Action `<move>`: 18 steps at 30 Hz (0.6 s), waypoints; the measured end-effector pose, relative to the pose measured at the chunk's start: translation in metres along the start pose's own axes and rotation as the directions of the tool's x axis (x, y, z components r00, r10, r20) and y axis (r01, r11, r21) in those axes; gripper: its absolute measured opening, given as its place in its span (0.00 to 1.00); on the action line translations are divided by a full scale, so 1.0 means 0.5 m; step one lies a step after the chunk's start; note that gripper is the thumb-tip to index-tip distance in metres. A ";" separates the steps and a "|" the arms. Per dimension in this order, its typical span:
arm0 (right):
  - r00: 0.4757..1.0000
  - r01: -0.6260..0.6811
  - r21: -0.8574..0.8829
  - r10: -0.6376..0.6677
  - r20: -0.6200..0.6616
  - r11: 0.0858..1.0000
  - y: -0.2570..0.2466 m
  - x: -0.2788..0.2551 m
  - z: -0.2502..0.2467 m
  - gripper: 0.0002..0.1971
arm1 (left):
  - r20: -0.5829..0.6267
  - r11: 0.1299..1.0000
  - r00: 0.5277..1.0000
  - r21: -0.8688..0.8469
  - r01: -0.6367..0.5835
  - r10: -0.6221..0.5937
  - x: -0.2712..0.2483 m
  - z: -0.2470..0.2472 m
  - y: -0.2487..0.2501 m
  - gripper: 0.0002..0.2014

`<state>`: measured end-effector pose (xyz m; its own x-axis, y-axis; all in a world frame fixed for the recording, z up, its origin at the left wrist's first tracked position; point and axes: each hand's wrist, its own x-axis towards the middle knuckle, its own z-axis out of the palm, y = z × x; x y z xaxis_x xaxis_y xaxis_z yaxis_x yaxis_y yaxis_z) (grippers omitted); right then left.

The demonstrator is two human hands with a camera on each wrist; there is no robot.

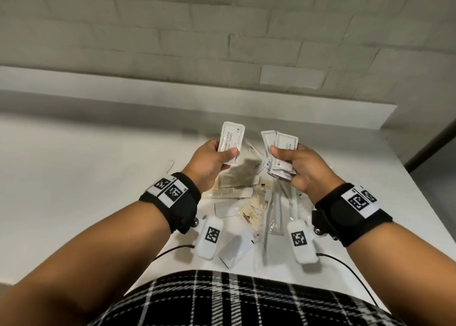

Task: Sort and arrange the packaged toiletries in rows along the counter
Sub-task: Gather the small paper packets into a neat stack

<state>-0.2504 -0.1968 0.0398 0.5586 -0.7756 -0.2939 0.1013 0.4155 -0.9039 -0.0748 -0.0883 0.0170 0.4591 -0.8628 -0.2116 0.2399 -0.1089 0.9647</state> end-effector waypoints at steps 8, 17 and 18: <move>0.996 0.070 -0.115 -0.064 0.054 0.991 -0.023 -0.009 0.001 0.14 | 0.021 0.979 0.999 0.199 -0.032 0.029 -0.002 0.004 -0.004 0.17; 0.876 0.243 -0.512 0.040 0.481 0.824 -0.065 -0.014 0.049 0.30 | 0.289 0.958 0.950 0.220 -0.182 0.114 -0.009 0.005 0.075 0.31; 0.861 0.205 -0.422 0.043 0.507 0.883 -0.053 -0.011 0.050 0.31 | 0.240 0.984 0.961 0.074 -0.162 0.141 -0.013 0.007 0.081 0.27</move>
<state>-0.2357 -0.1915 0.0732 0.9027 -0.4089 -0.1339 -0.1434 0.0074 -0.9896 -0.0713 -0.0886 0.0578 0.2695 -0.9625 -0.0300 0.0983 -0.0035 0.9952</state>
